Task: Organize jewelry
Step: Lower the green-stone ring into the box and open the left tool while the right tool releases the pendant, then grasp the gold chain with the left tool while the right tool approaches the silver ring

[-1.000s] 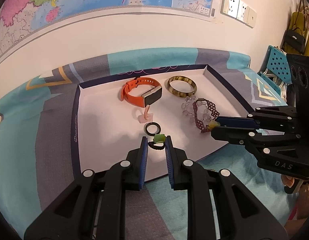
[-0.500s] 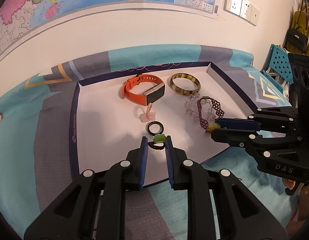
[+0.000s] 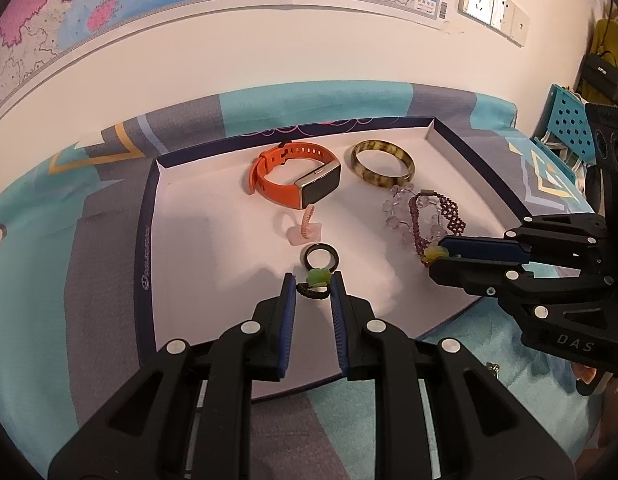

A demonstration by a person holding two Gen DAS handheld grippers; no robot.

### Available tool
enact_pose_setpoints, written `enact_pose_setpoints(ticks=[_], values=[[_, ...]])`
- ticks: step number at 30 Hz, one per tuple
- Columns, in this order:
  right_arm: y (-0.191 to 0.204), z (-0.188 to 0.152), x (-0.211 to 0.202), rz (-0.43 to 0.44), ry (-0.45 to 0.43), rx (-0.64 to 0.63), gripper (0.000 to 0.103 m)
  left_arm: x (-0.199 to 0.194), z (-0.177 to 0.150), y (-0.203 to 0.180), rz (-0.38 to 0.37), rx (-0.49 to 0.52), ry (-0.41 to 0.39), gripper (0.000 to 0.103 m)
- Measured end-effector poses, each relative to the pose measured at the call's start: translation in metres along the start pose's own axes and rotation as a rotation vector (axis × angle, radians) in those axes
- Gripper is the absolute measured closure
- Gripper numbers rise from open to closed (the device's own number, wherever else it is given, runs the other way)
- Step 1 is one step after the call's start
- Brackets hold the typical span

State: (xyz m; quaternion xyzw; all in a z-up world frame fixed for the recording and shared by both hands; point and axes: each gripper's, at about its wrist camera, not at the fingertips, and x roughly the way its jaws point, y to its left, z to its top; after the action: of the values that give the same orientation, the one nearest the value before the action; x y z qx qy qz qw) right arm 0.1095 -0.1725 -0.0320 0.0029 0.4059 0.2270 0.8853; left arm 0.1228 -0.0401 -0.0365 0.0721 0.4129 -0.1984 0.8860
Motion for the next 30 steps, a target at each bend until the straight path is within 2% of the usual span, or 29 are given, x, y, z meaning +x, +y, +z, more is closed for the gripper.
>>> enact_pose_setpoints(ticks=[14,15,17,21,22,23,30], values=[[-0.002,0.003,0.009,-0.032,0.007,0.006,0.089,0.015,0.005,-0.002,0.002,0.003,0.028,0.083],[-0.003,0.003,0.009,-0.033,0.009,0.009,0.089,0.016,0.004,-0.001,-0.001,0.000,0.031,0.082],[-0.004,0.002,0.008,-0.039,0.008,0.013,0.088,0.015,0.004,-0.001,0.007,-0.004,0.027,0.065],[-0.006,0.000,0.002,-0.036,-0.012,0.024,0.087,0.003,0.002,-0.002,0.019,0.008,-0.014,0.054],[-0.006,0.000,-0.002,-0.039,-0.025,0.027,0.082,-0.001,0.002,-0.002,0.020,0.011,-0.026,0.049],[-0.007,0.000,-0.004,-0.041,-0.032,0.030,0.077,-0.005,0.002,-0.003,0.020,0.013,-0.036,0.048],[-0.009,-0.008,-0.028,-0.024,-0.072,0.050,0.076,-0.036,-0.011,-0.010,0.002,0.040,-0.094,0.048]])
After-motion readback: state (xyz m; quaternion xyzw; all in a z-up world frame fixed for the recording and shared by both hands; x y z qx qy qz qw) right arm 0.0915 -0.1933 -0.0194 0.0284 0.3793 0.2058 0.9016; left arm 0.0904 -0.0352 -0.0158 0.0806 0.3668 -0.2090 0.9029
